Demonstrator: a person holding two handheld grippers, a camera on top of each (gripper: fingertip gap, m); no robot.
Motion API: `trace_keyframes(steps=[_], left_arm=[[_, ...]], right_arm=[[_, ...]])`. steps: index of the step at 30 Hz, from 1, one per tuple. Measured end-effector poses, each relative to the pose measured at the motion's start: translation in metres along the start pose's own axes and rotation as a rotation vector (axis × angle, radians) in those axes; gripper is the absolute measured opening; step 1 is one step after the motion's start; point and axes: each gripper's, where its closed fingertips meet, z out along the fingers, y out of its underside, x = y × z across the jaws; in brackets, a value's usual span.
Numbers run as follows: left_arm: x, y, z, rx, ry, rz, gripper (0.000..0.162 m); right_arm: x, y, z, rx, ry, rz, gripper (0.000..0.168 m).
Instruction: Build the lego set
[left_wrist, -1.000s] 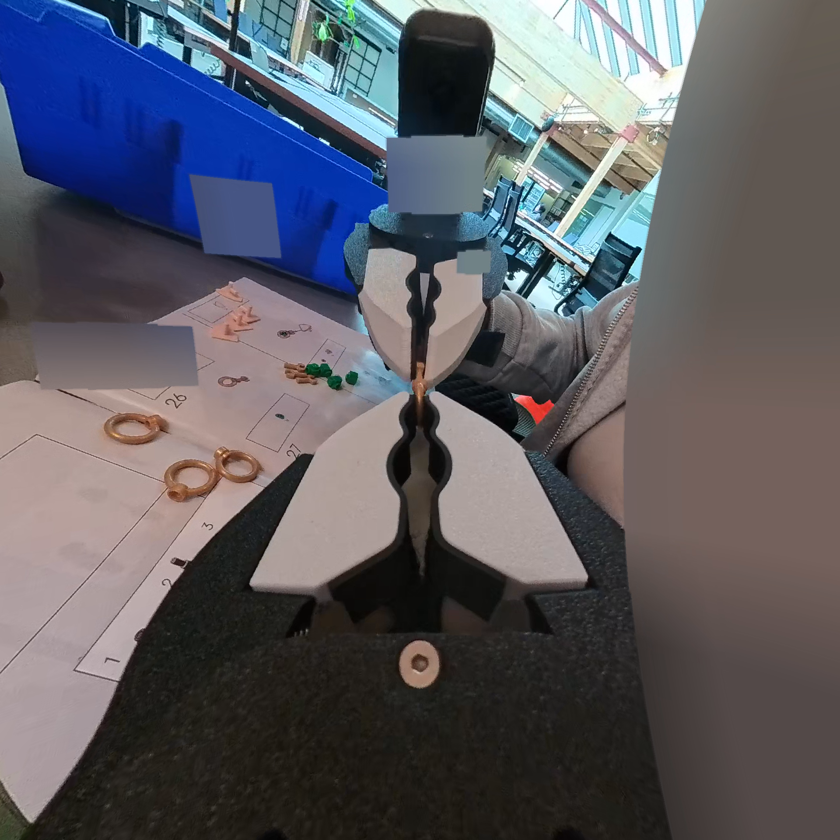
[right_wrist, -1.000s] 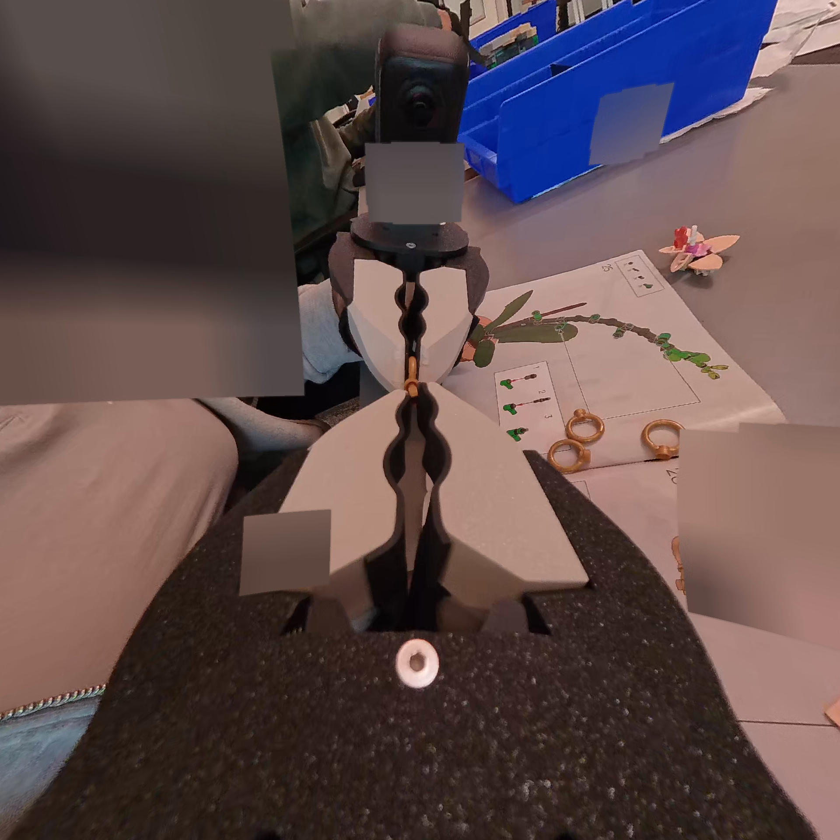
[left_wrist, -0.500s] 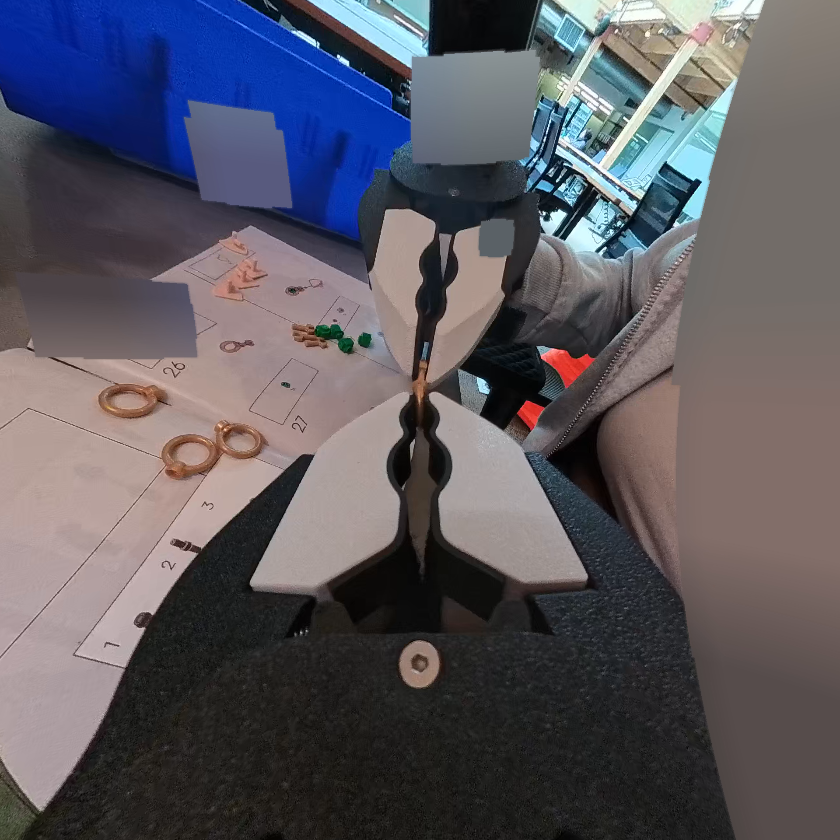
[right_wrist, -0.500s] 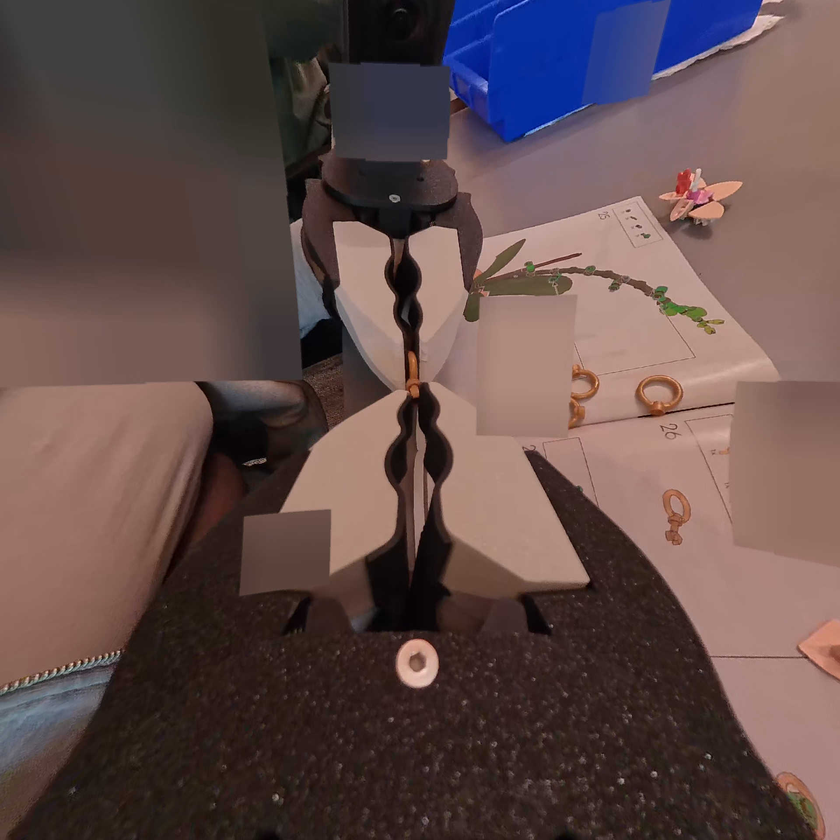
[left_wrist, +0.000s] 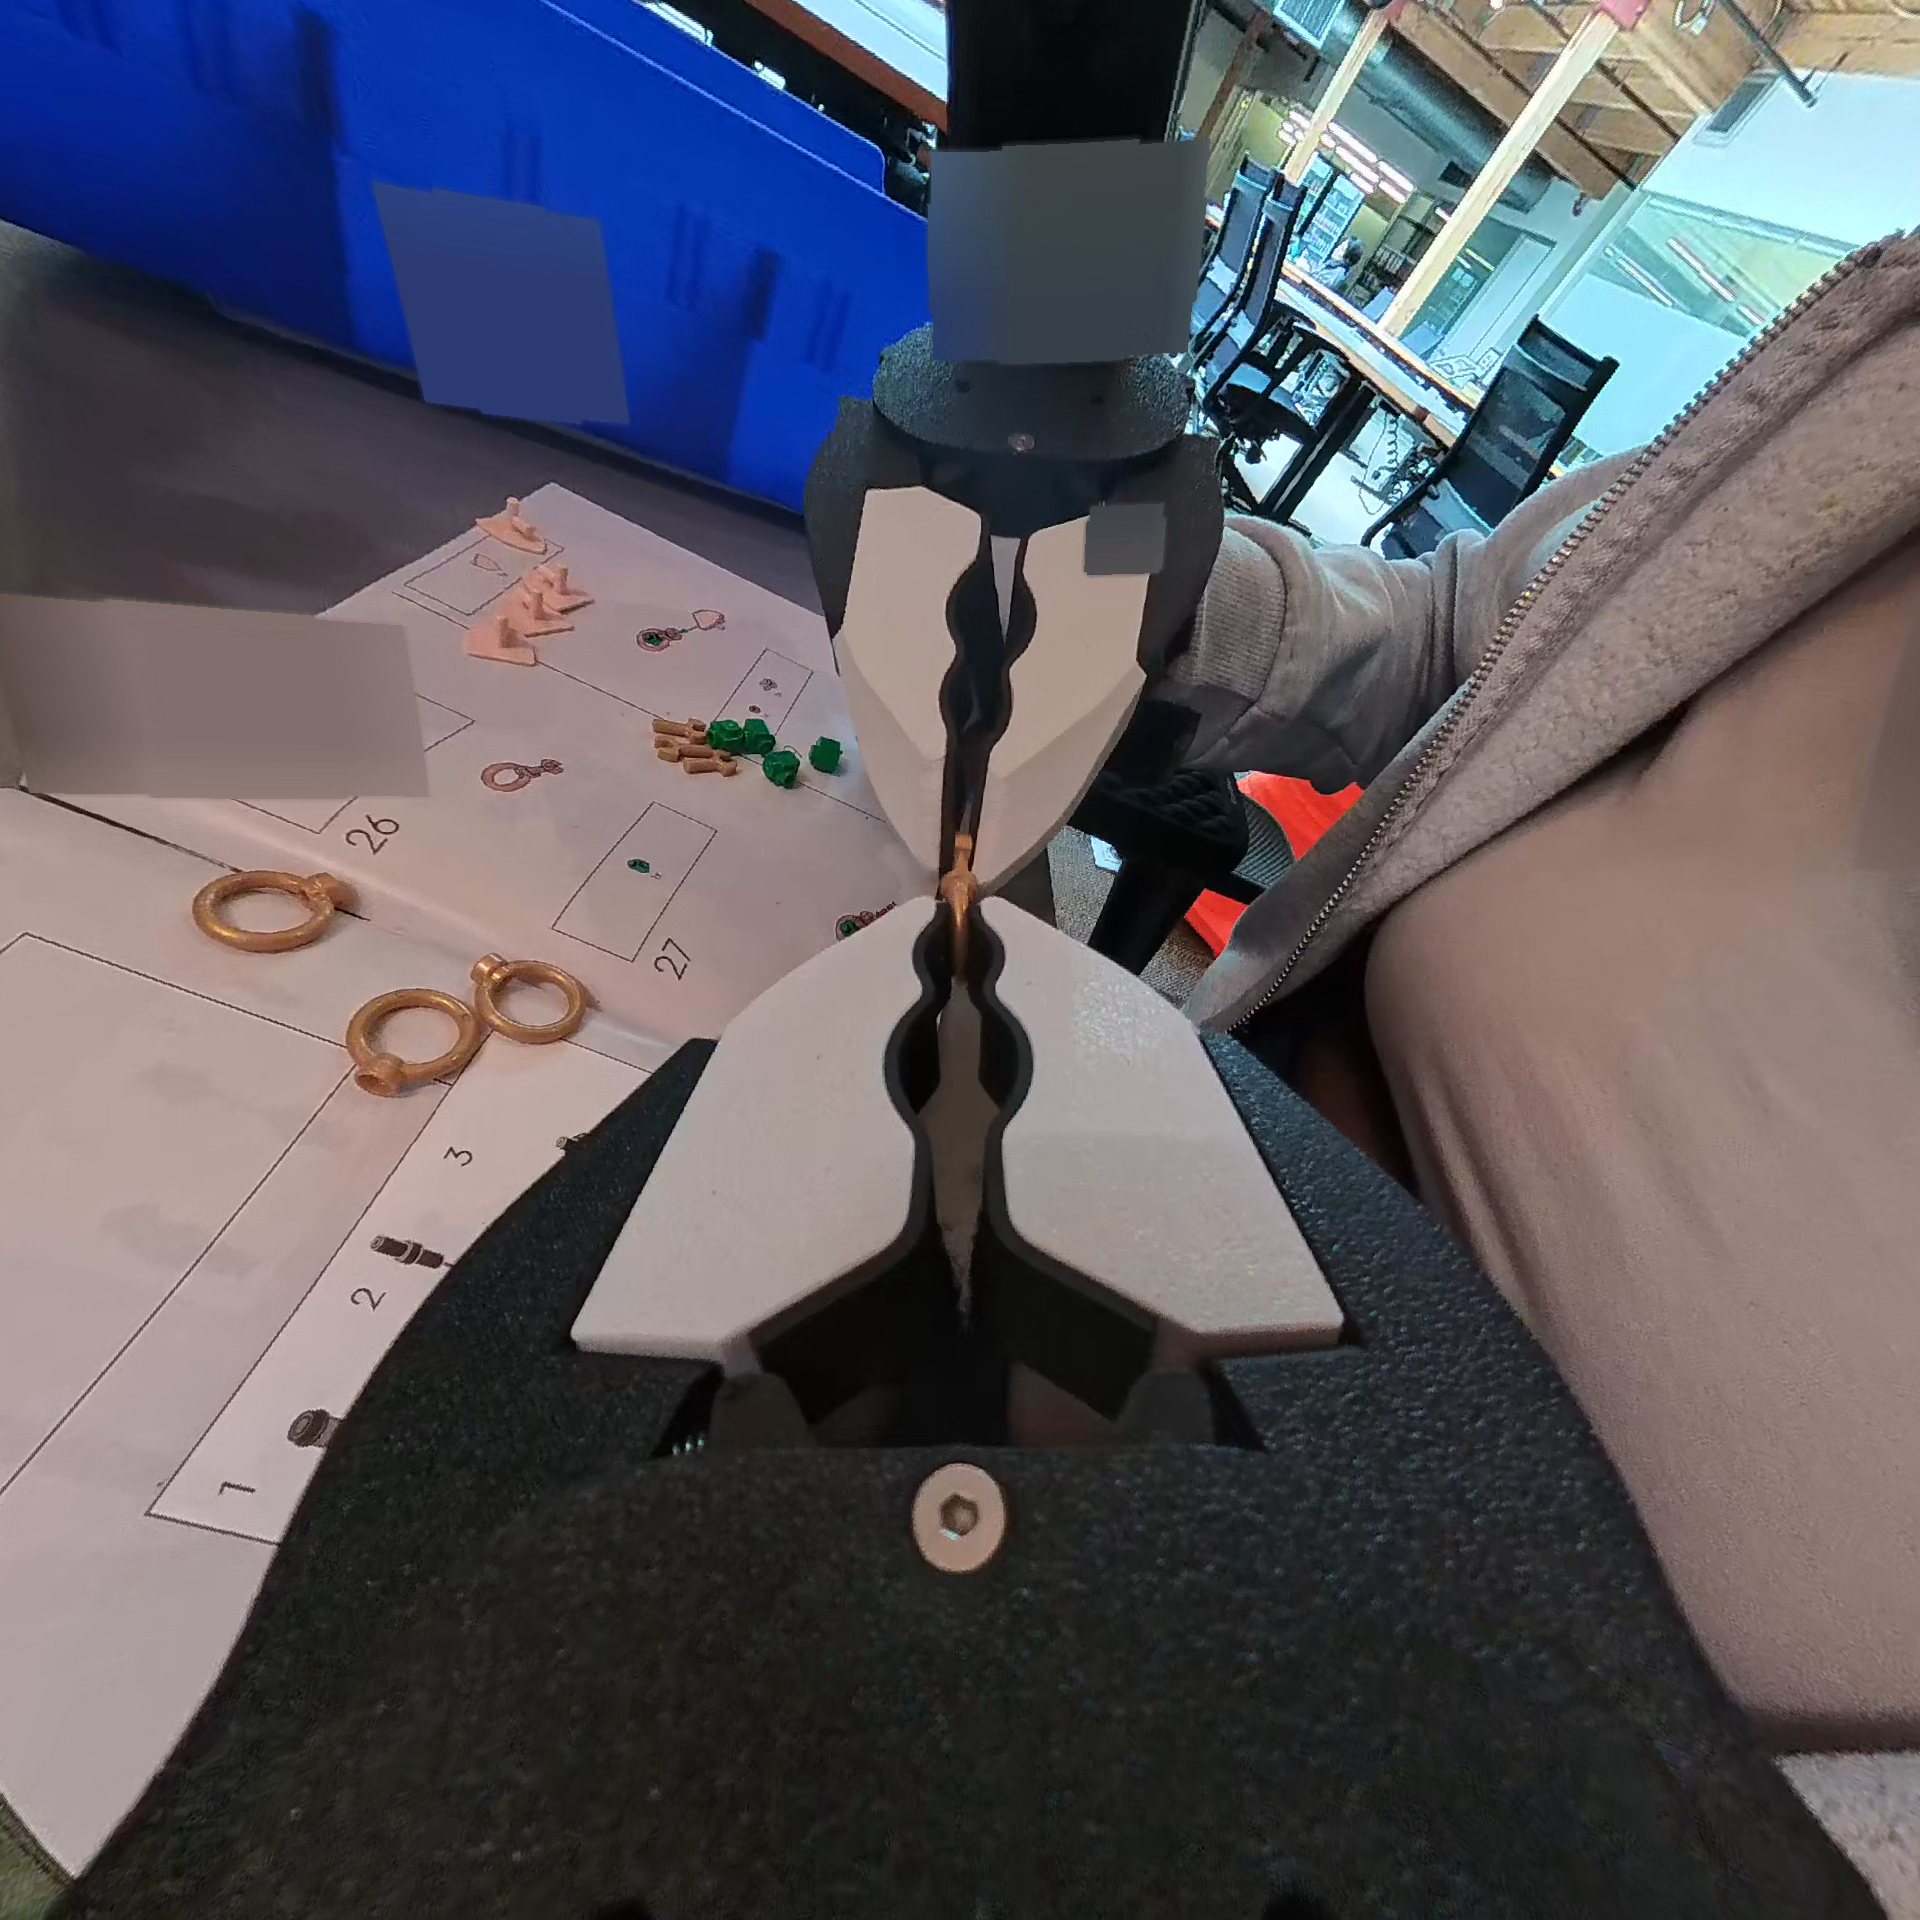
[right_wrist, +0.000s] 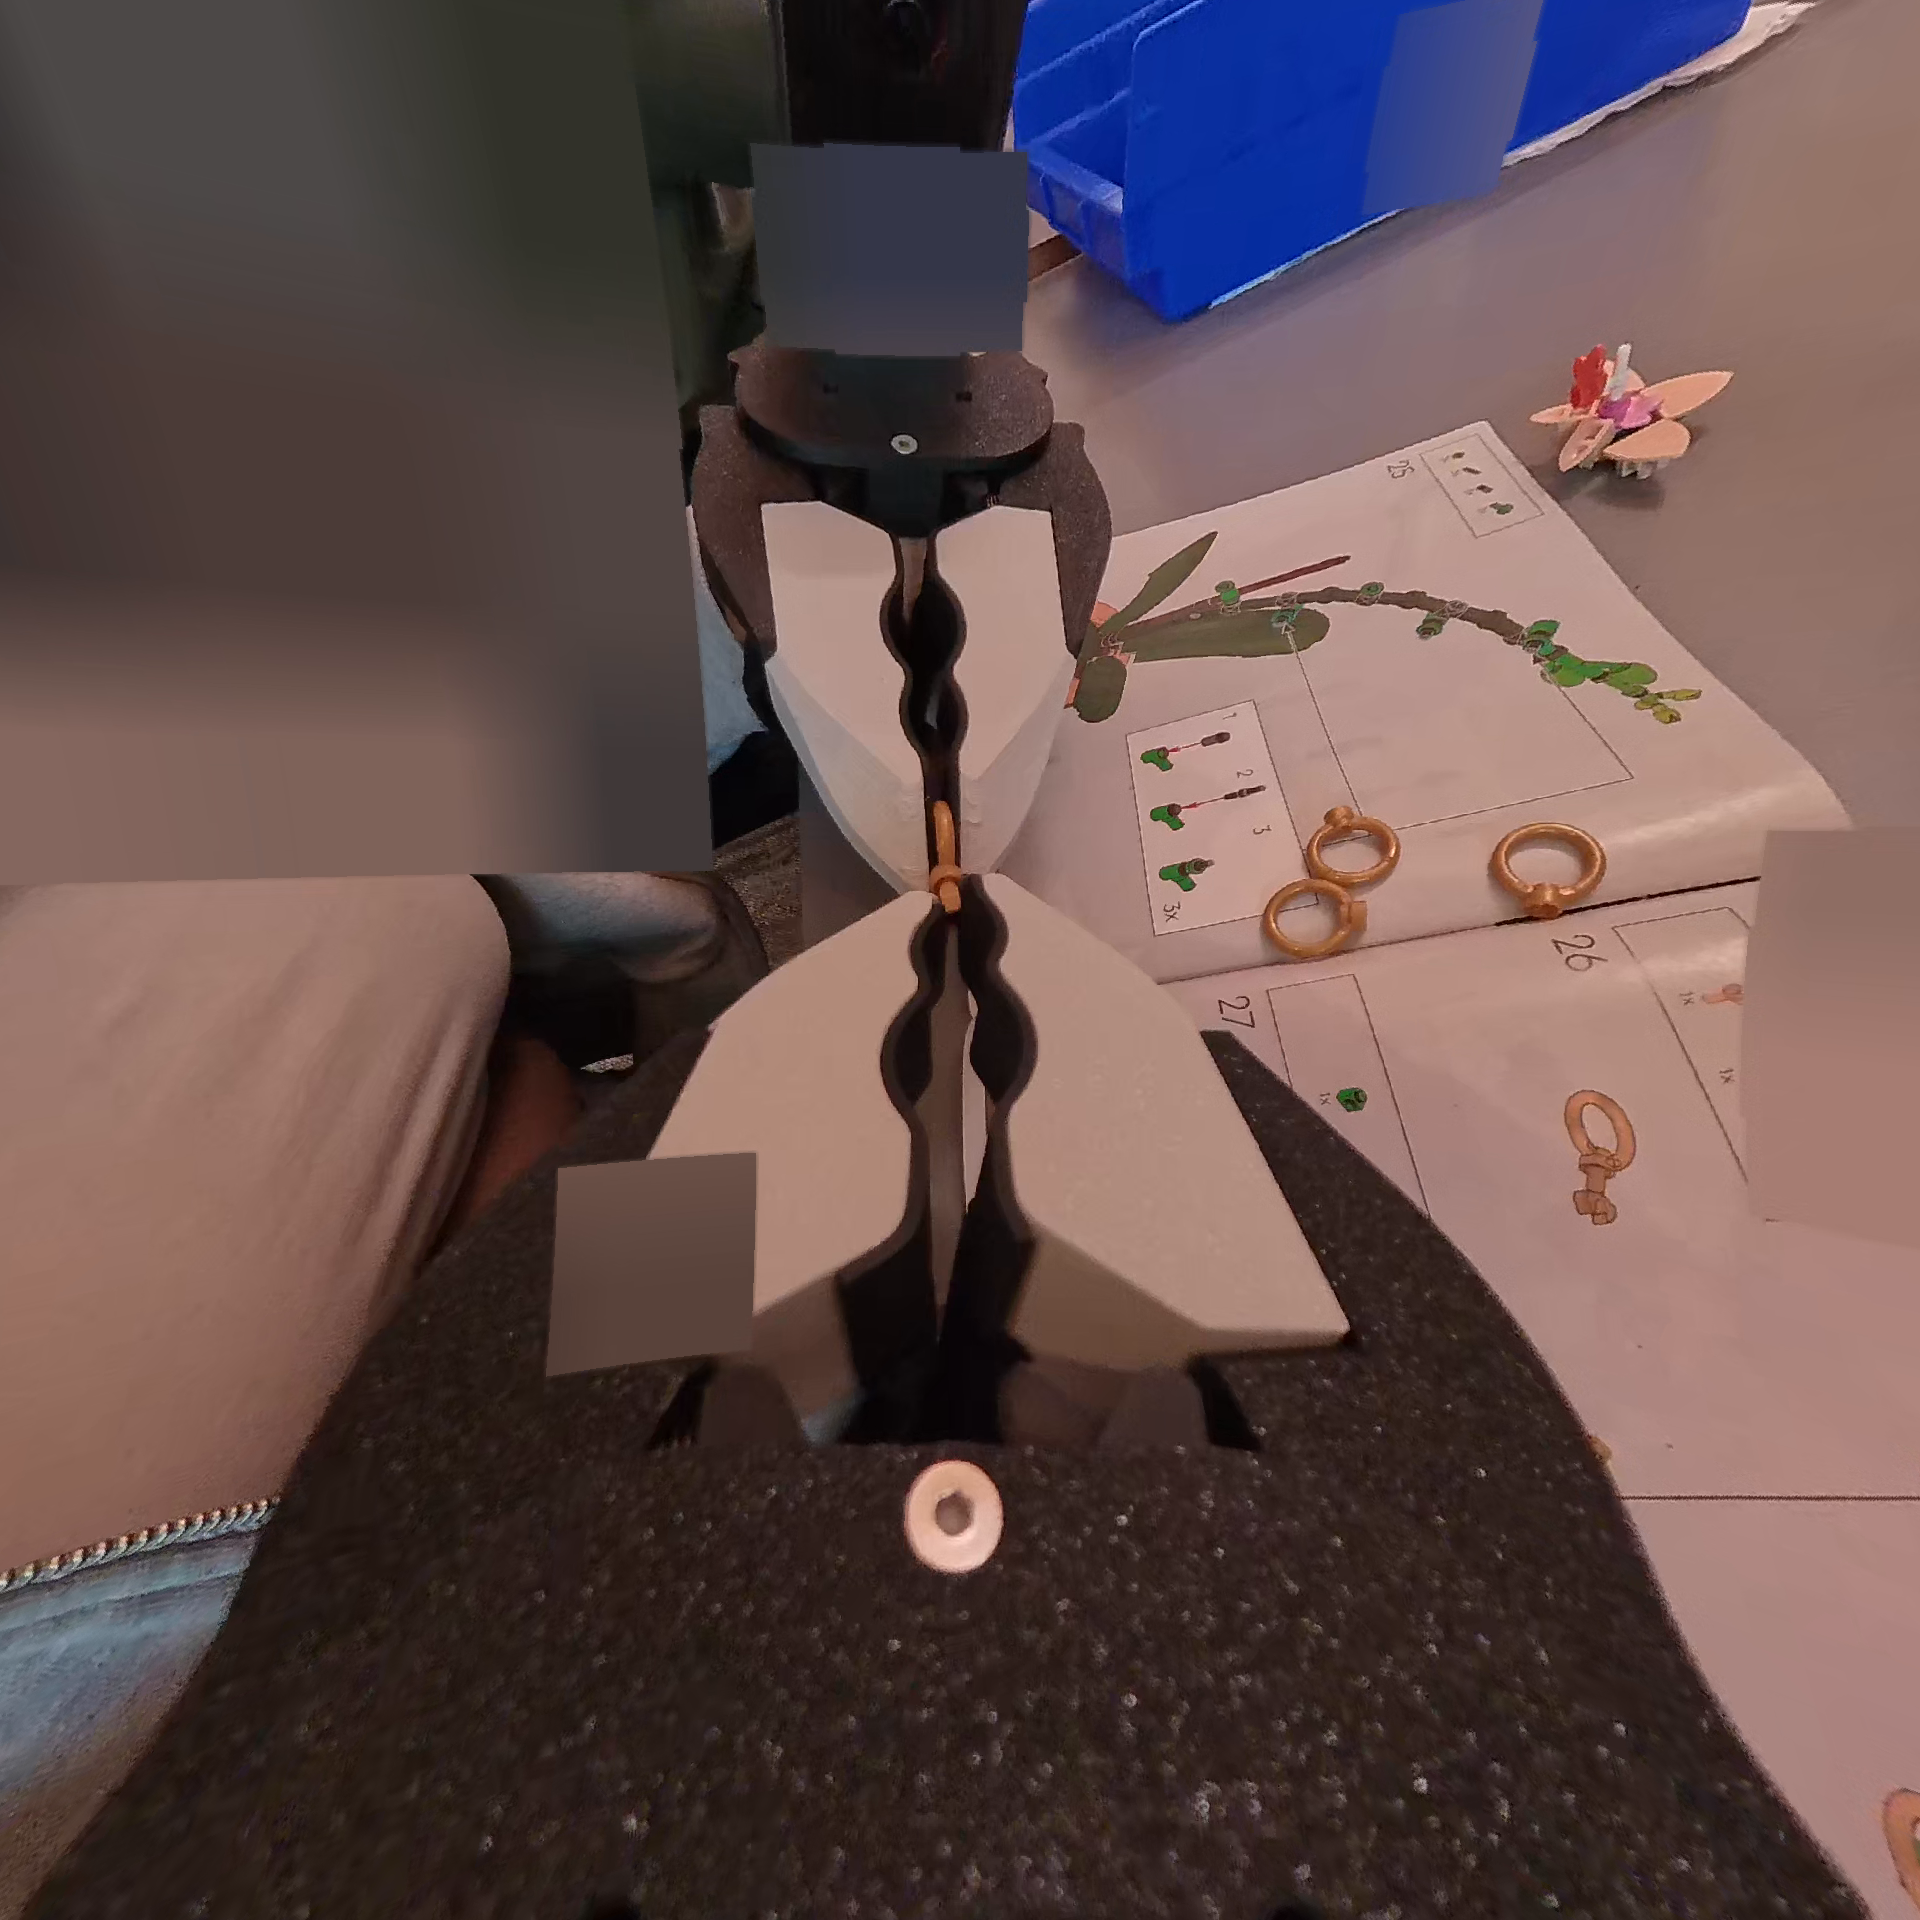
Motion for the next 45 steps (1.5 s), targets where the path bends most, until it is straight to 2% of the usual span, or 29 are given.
trace_keyframes(steps=[25,33,45], left_arm=[[0.0021,0.0007,0.0005,-0.012,0.019,-0.008,0.001],[0.0030,0.0005,0.0009,-0.008,0.029,-0.008,0.002],[0.0059,0.0056,0.0039,-0.051,0.033,0.027,0.002]], right_arm=[[-0.0010,0.0010,-0.0018,-0.015,0.026,-0.021,0.002],[-0.0048,-0.0047,-0.0024,-0.013,-0.017,-0.003,0.009],[-0.0078,0.0021,-0.0005,-0.102,-0.039,-0.003,0.004]])
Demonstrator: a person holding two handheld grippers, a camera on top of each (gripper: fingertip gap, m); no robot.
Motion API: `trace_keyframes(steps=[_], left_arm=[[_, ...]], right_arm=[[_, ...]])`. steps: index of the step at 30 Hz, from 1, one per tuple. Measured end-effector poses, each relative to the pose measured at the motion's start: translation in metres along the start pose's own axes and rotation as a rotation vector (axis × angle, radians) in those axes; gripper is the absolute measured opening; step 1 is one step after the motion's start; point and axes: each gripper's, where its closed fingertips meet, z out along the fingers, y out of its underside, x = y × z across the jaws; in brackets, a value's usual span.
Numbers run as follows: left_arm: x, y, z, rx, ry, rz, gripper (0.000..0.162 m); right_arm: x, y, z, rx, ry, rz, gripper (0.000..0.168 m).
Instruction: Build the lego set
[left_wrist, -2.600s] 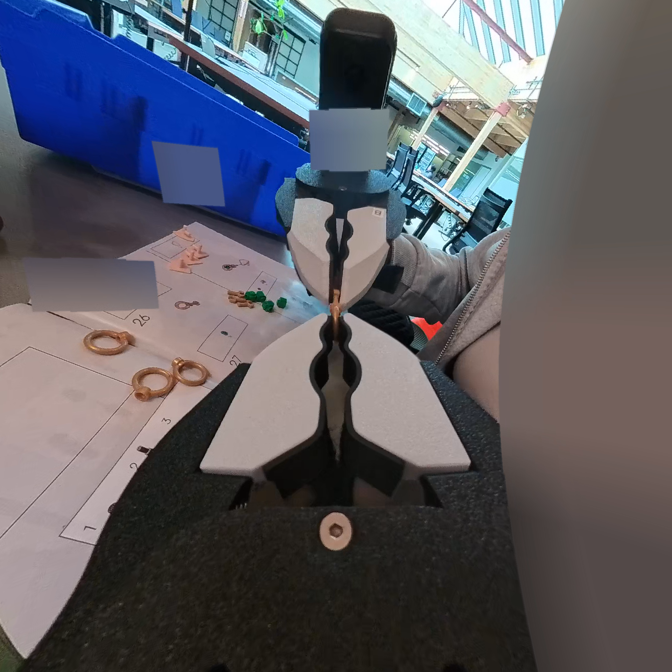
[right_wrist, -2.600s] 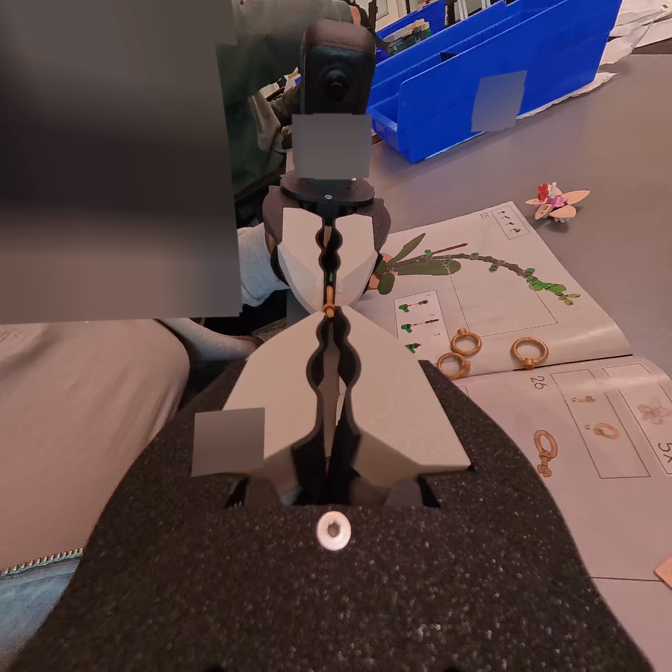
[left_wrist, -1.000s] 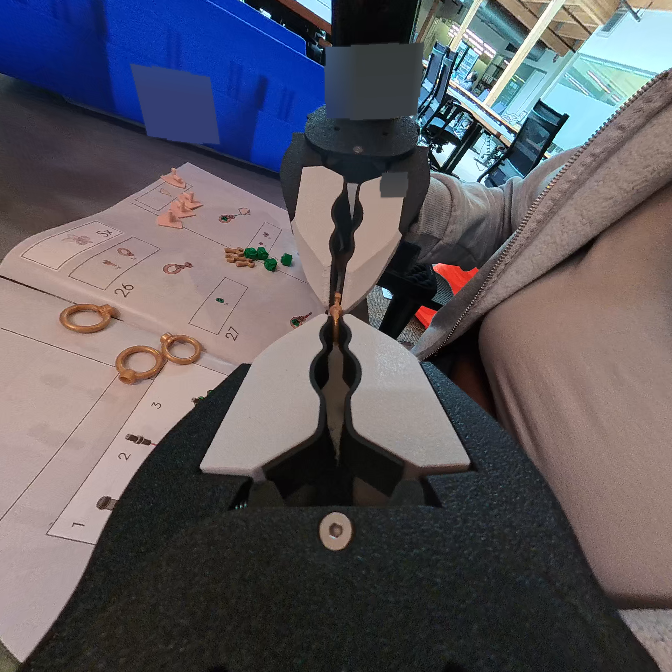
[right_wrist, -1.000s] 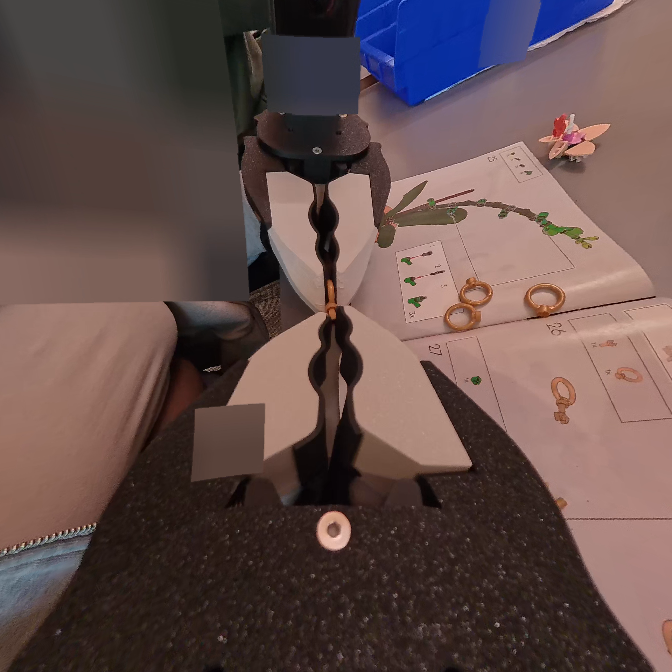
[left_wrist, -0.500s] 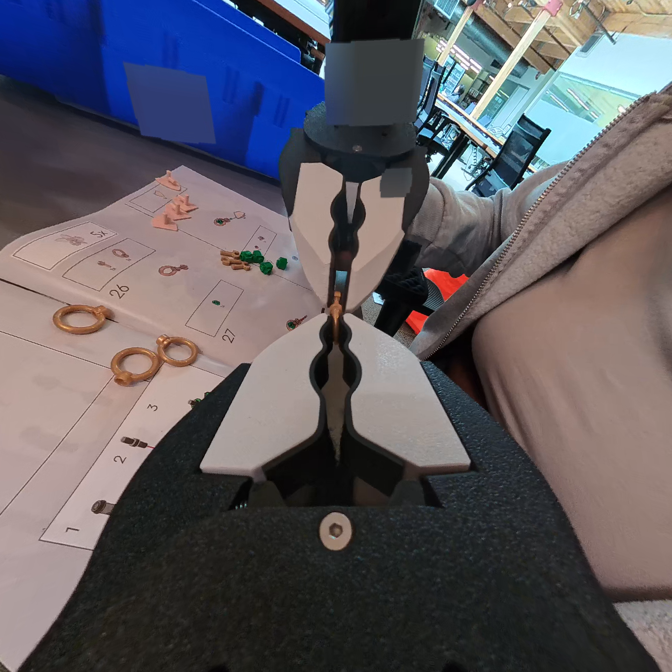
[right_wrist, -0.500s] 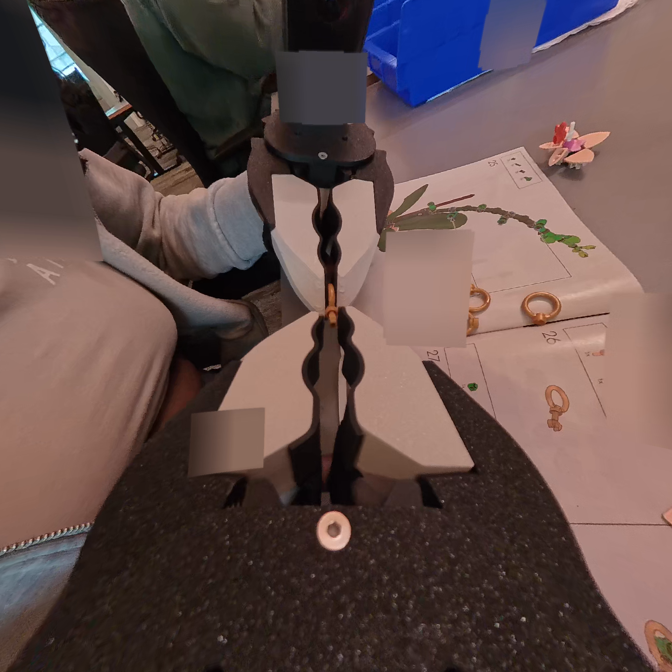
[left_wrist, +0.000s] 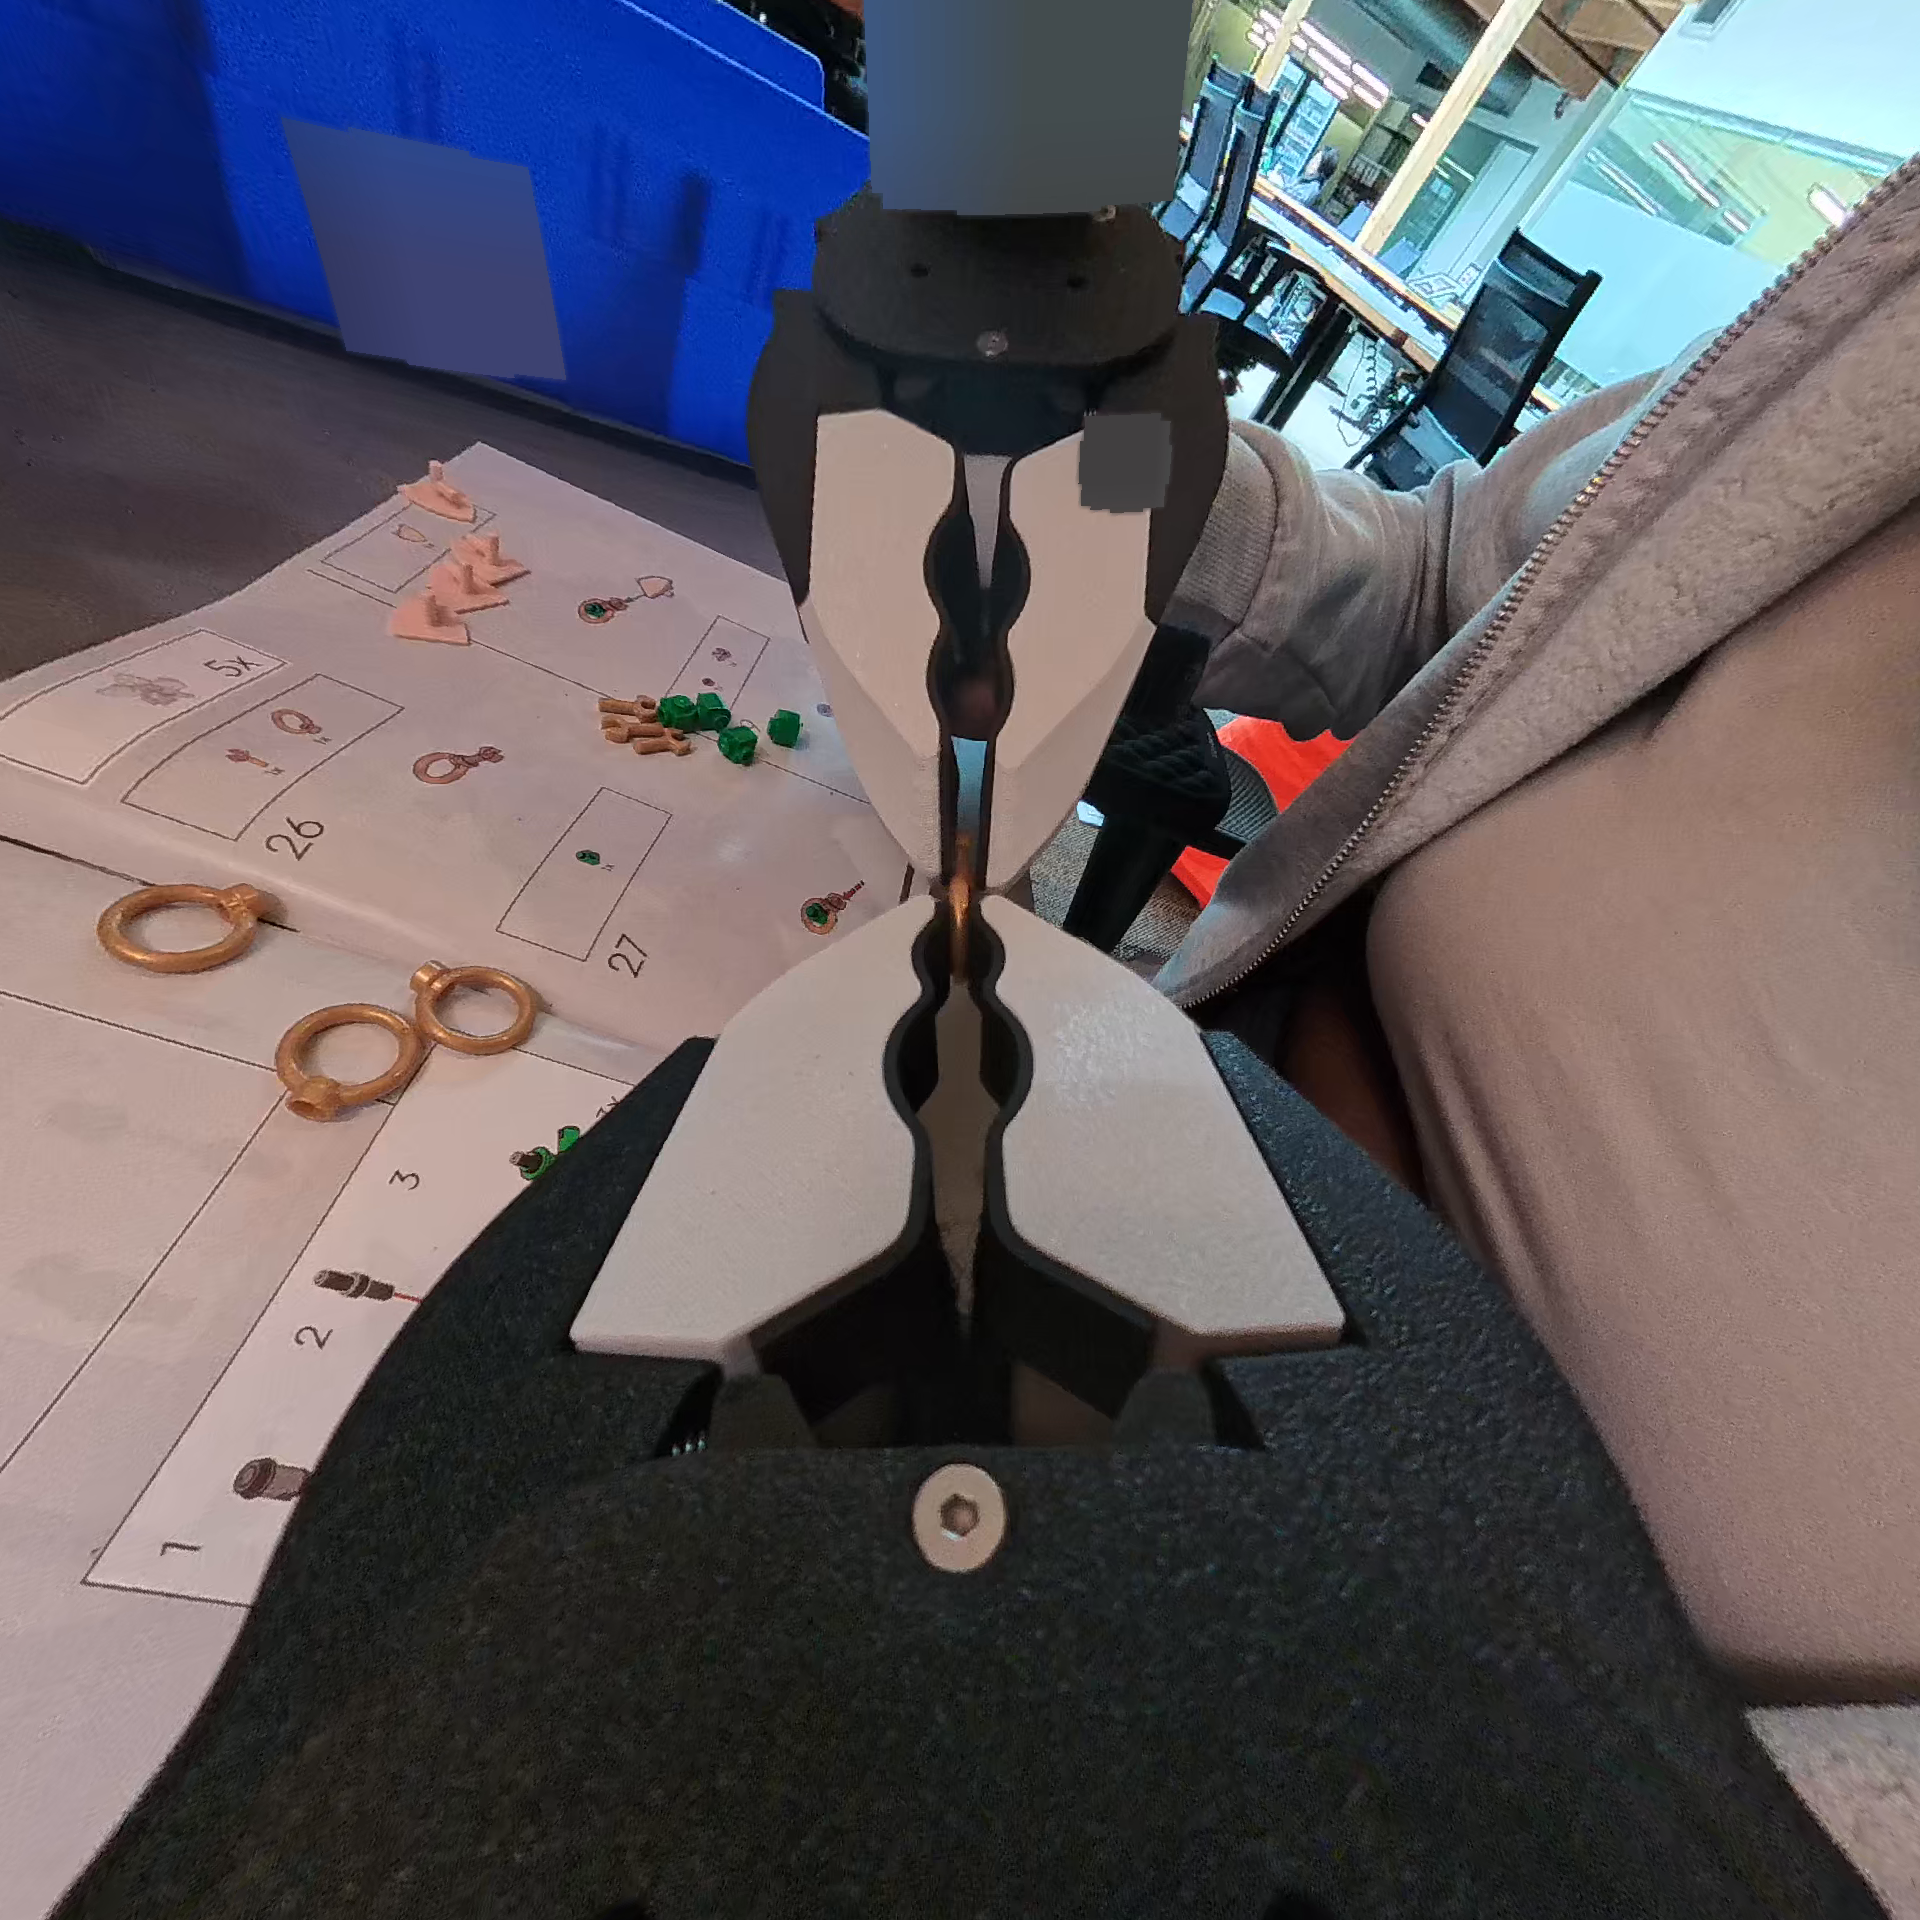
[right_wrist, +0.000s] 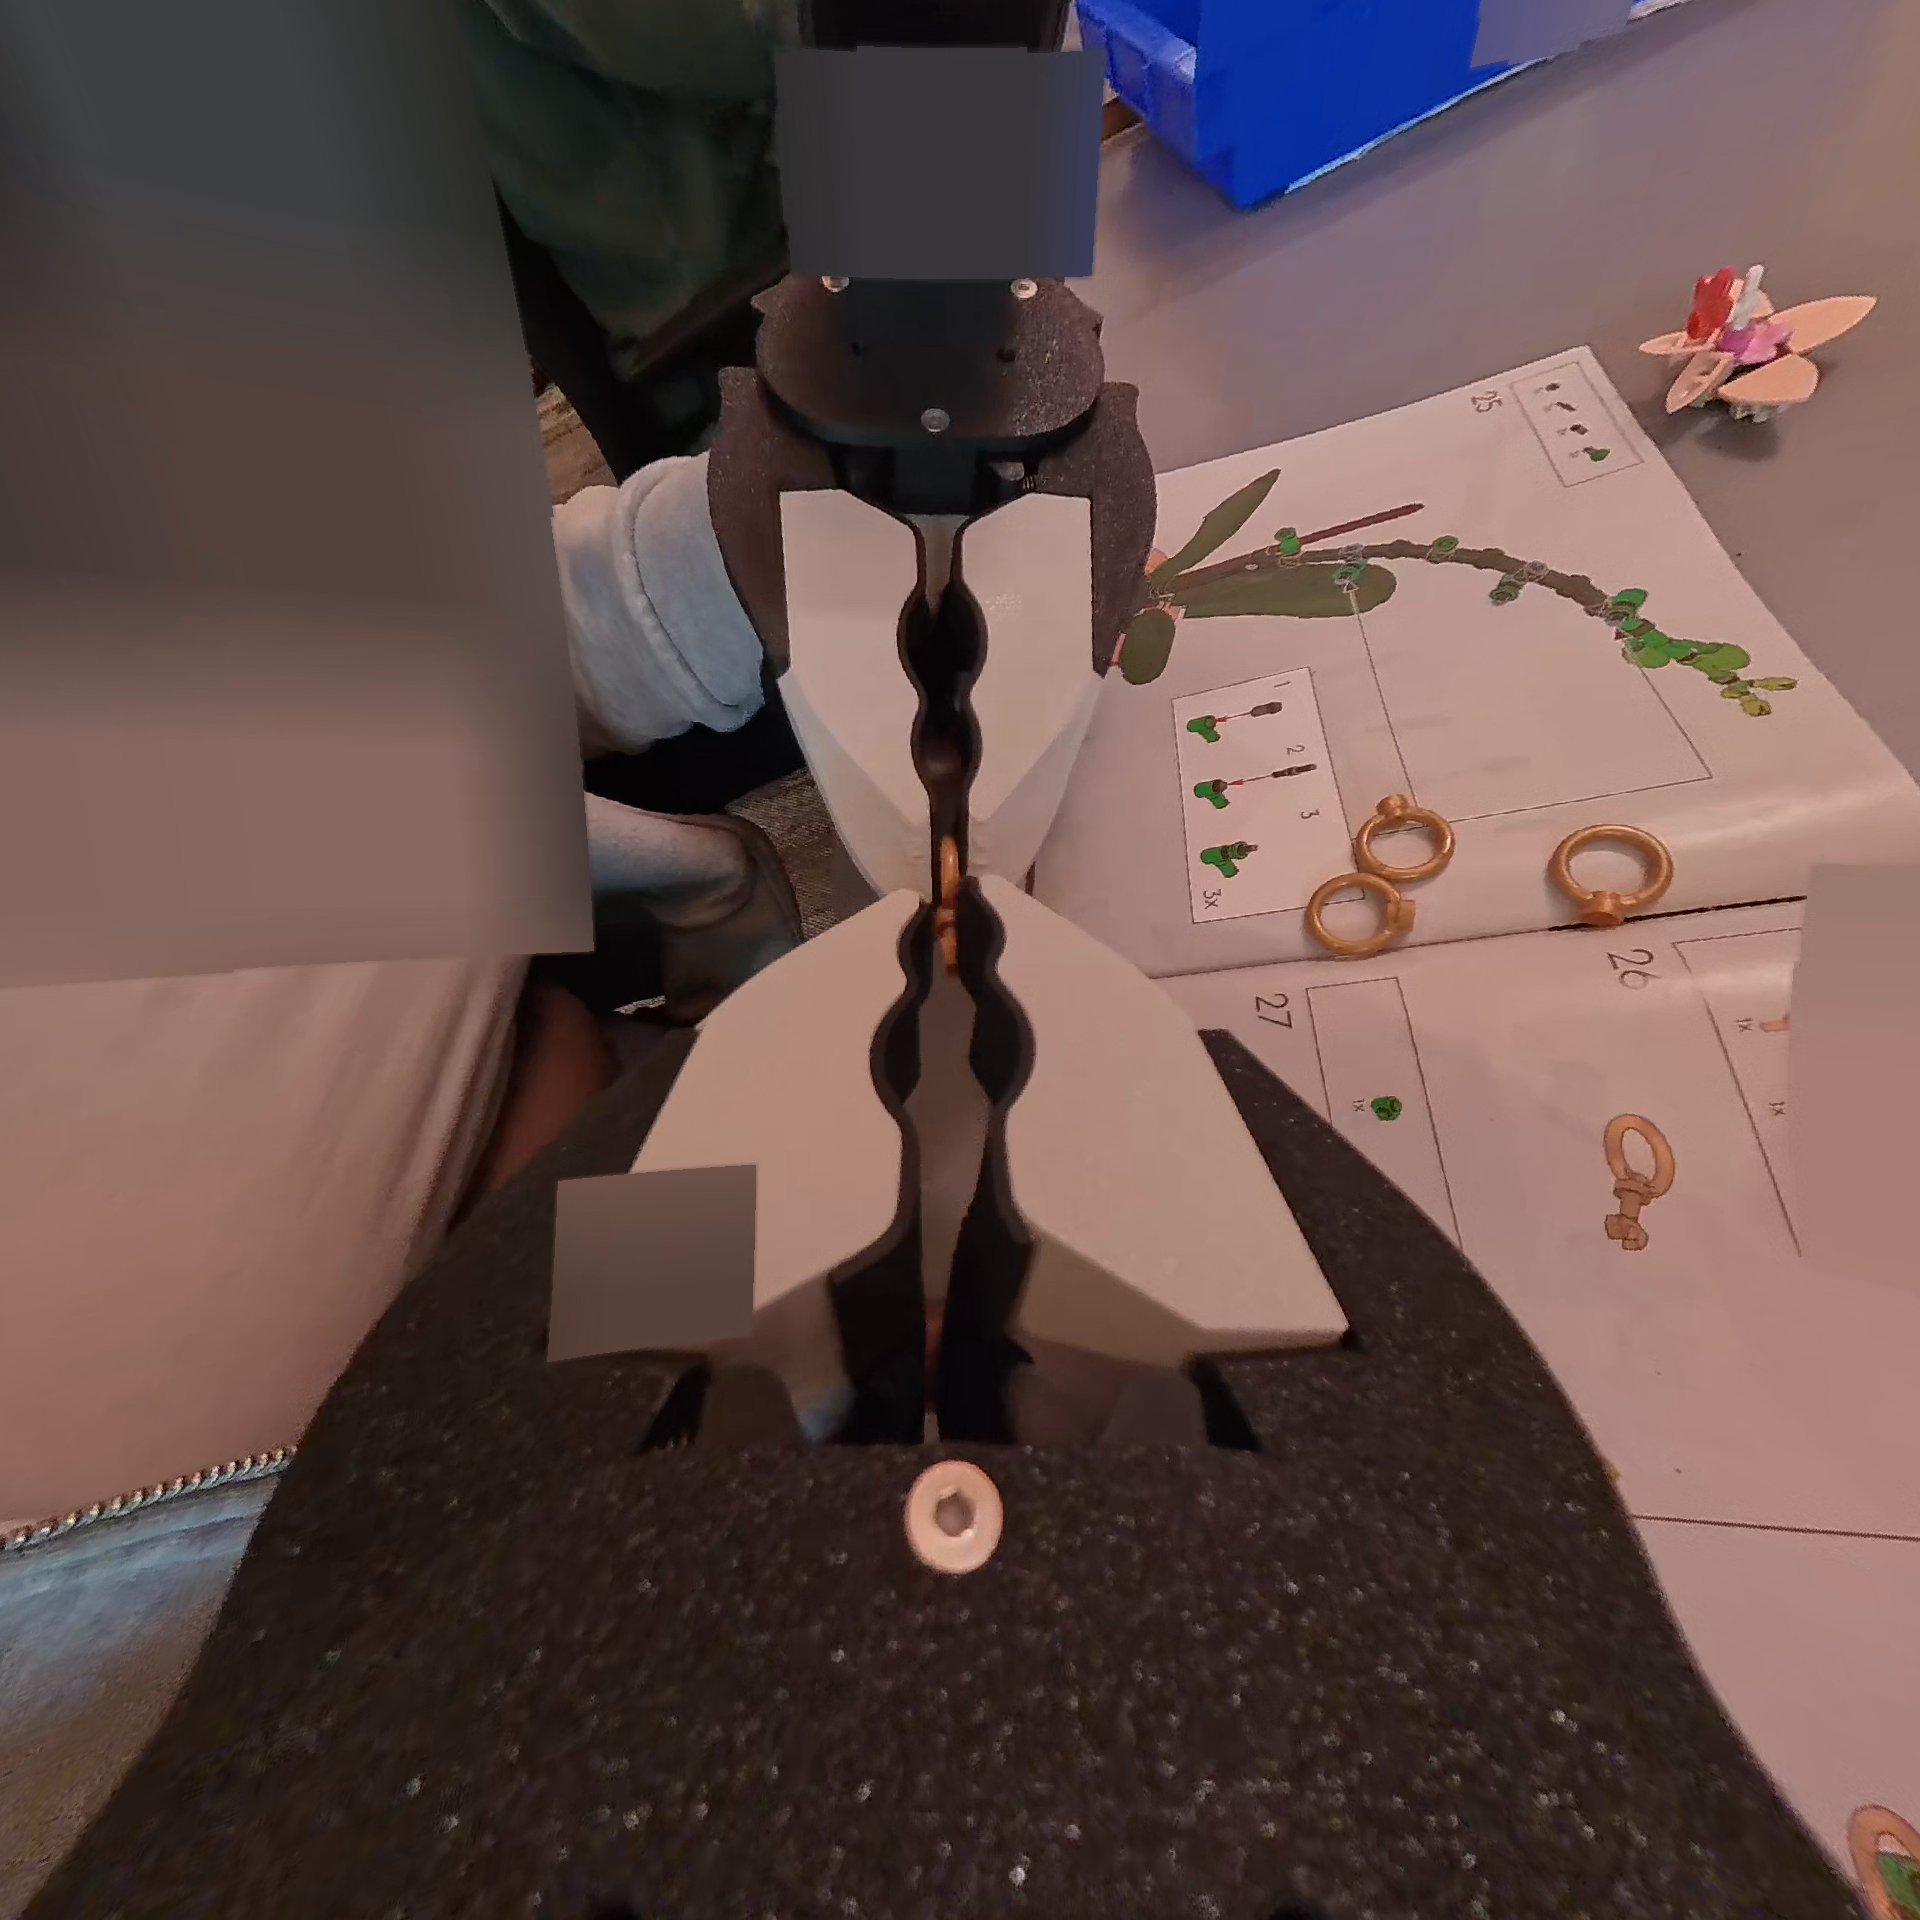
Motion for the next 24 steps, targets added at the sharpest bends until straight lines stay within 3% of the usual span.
trace_keyframes(steps=[8,17,24], left_arm=[[0.002,0.000,0.000,-0.004,0.007,0.014,0.002],[0.004,0.005,0.003,-0.040,-0.011,0.046,0.002],[0.004,0.008,0.007,-0.076,-0.028,0.070,0.002]], right_arm=[[-0.003,-0.003,-0.001,0.059,-0.028,0.037,0.002],[-0.003,0.000,0.003,-0.103,0.035,-0.062,0.006],[-0.004,0.007,0.004,-0.223,0.062,-0.034,0.003]])
